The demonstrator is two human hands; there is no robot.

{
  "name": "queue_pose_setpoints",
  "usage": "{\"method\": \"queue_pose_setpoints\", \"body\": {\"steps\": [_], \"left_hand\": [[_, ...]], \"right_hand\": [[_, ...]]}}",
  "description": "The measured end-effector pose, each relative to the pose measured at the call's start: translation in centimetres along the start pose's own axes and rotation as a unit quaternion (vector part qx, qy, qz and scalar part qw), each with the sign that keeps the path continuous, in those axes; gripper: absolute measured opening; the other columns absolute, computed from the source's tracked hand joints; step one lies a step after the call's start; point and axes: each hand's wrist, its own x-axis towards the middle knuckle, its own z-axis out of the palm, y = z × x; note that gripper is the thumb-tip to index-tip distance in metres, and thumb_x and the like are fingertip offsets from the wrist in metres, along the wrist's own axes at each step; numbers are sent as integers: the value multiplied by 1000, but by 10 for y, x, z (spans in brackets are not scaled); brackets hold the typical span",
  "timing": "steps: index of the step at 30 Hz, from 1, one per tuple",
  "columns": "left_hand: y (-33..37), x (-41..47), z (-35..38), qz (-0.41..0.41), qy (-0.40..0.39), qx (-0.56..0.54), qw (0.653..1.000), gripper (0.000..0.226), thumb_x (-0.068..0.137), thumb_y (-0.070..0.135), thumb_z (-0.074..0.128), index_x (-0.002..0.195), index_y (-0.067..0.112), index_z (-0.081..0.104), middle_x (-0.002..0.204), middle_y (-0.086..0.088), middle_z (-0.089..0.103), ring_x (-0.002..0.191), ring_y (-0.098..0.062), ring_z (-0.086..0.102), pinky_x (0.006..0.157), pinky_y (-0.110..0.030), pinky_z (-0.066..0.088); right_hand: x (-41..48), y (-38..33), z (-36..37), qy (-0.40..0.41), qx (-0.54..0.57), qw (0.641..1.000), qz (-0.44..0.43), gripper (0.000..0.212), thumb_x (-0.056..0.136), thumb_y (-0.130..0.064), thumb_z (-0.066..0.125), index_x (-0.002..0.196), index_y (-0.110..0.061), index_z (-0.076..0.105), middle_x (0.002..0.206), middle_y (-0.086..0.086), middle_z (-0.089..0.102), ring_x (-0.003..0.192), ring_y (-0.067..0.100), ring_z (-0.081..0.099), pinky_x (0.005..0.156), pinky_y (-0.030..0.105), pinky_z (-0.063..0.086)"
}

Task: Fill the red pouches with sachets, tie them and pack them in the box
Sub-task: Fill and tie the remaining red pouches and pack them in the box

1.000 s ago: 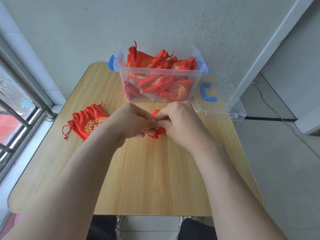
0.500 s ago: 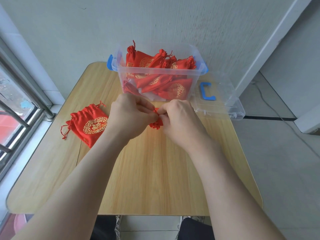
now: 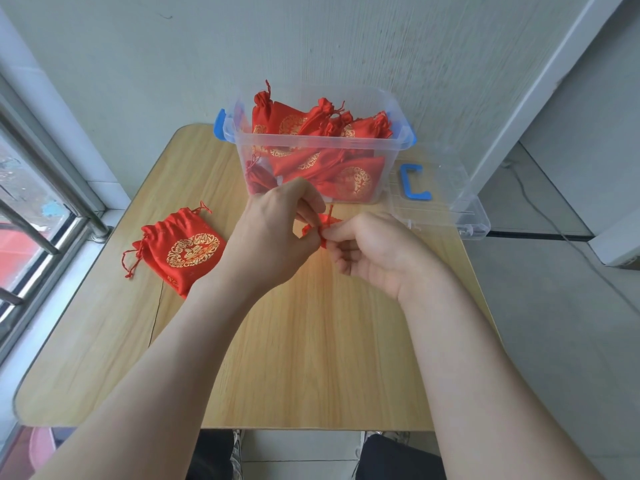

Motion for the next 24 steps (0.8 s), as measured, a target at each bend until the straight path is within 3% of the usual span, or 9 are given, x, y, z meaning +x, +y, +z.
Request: {"method": "queue_pose_setpoints", "body": {"steps": [2,6,11,16,19,21,24], "left_hand": [[2,2,-3,-5,26,-12,1000,24,78,7,81,94,20,67,84,13,73,85,-1,70,74,-5,45],[4,1,-6,-19,21,-37,999,15,85,6,78,81,20,76,73,14,76,74,2,73,71,-8,52],[2,1,-8,-10,-4,-51,999,8,85,12,82,92,18,83,84,14,78,81,4,74,79,-14,58],[-2,0,-9,9,-12,-5,1000,7,89,14,83,83,17,84,78,15,77,82,5,71,78,-10,54],[-1,-1,-6,24,-29,14,999,9,91,12,77,83,16,80,80,15,75,82,0,71,78,-15,55],[3,-2,-4,29,-47,35,998,10,89,24,66,81,18,69,81,11,69,78,-7,66,74,-24,53],[2,-3,-2,-5,-80,61,995,34,85,41,42,71,15,58,78,3,58,77,-10,55,72,-33,47]], "right_hand": [[0,-2,-2,-26,64,997,28,6,93,2,67,96,-1,71,71,9,59,58,15,53,51,25,46],[1,-3,-5,-38,115,992,45,6,96,0,66,93,-3,70,71,6,59,58,13,53,52,23,47],[2,-2,-4,-6,112,993,28,5,93,0,69,97,-2,72,72,7,61,57,13,54,52,23,47],[0,-2,-3,34,55,998,-7,4,91,2,73,94,1,76,75,11,63,61,16,57,54,27,49],[0,-2,-4,45,14,998,-29,5,90,2,74,94,2,77,77,12,64,63,18,57,56,28,50],[-1,-1,-4,39,-14,998,-41,5,90,3,73,92,1,78,75,11,67,66,19,58,59,29,51],[-3,0,-1,19,-59,996,-58,12,91,5,71,84,-3,78,68,6,69,68,17,62,62,31,51]]}}
